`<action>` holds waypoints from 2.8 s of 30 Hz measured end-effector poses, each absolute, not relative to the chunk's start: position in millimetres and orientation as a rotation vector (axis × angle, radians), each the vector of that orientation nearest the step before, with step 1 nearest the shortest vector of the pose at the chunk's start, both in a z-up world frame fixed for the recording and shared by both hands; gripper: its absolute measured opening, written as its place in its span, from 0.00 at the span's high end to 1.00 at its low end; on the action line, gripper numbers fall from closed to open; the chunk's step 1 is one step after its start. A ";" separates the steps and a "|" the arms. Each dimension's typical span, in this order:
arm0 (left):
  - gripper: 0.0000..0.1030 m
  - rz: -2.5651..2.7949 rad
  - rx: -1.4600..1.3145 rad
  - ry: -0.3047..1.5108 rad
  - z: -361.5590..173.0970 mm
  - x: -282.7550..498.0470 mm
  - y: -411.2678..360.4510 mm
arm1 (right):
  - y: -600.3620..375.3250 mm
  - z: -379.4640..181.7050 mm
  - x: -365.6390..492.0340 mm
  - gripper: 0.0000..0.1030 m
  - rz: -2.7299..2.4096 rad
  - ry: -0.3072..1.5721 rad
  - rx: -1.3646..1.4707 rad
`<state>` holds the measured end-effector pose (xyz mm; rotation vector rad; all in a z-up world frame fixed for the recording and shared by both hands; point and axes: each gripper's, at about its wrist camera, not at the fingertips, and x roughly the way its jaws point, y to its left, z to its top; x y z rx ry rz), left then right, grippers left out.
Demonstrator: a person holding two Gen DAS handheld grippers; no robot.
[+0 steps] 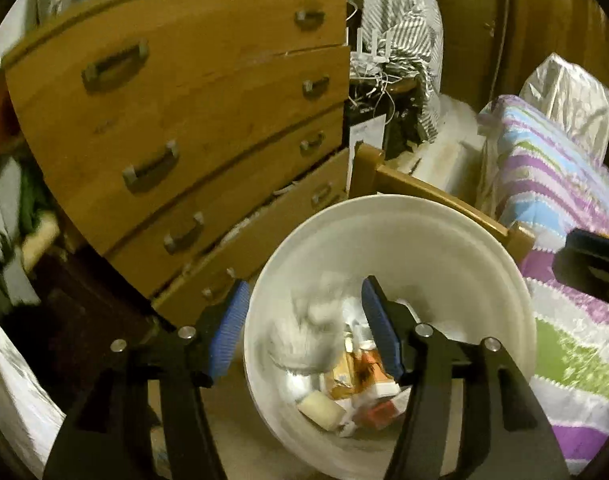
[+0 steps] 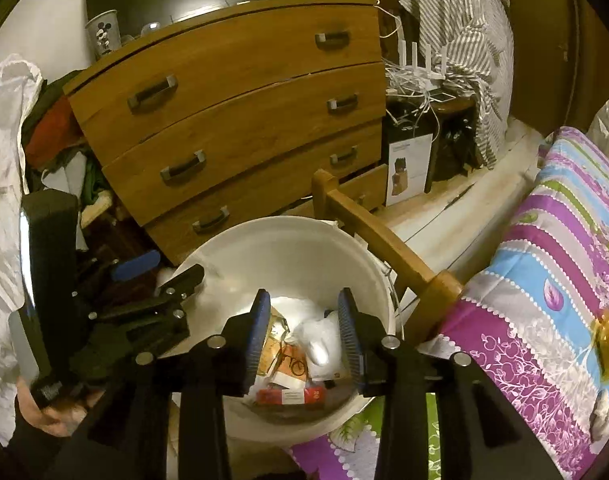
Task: Collect trash
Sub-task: 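Open both tools to drop the yarn ball and rope bundle into the bucket, then move both tools back toward the remaining items on the bed, then grasp the white yarn ball with the left tool while the right tool grasps the tan sponge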
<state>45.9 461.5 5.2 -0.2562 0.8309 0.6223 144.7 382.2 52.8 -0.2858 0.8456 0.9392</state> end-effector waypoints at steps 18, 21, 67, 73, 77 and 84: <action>0.37 0.584 -0.198 0.740 29.8 53.7 397.4 | 303.8 71.3 127.7 0.64 0.822 0.617 -0.214; 0.34 0.543 -0.156 0.678 42.7 58.8 359.1 | 266.2 74.7 117.2 0.62 0.731 0.502 -0.210; 0.64 -0.119 -0.002 0.921 -81.9 286.8 7.0 | -276.2 -83.5 262.3 0.65 0.509 0.843 -0.041; 0.66 -0.123 -0.050 0.859 -59.1 246.7 26.7 | -279.5 -57.8 221.7 0.66 0.486 0.771 0.100; 0.66 -0.082 -0.028 0.845 -47.8 202.5 43.9 | -248.4 -47.3 186.4 0.66 0.427 0.806 0.101; 0.66 0.009 0.051 0.851 -45.4 146.9 84.9 | -169.9 -44.3 126.4 0.66 0.446 0.814 0.112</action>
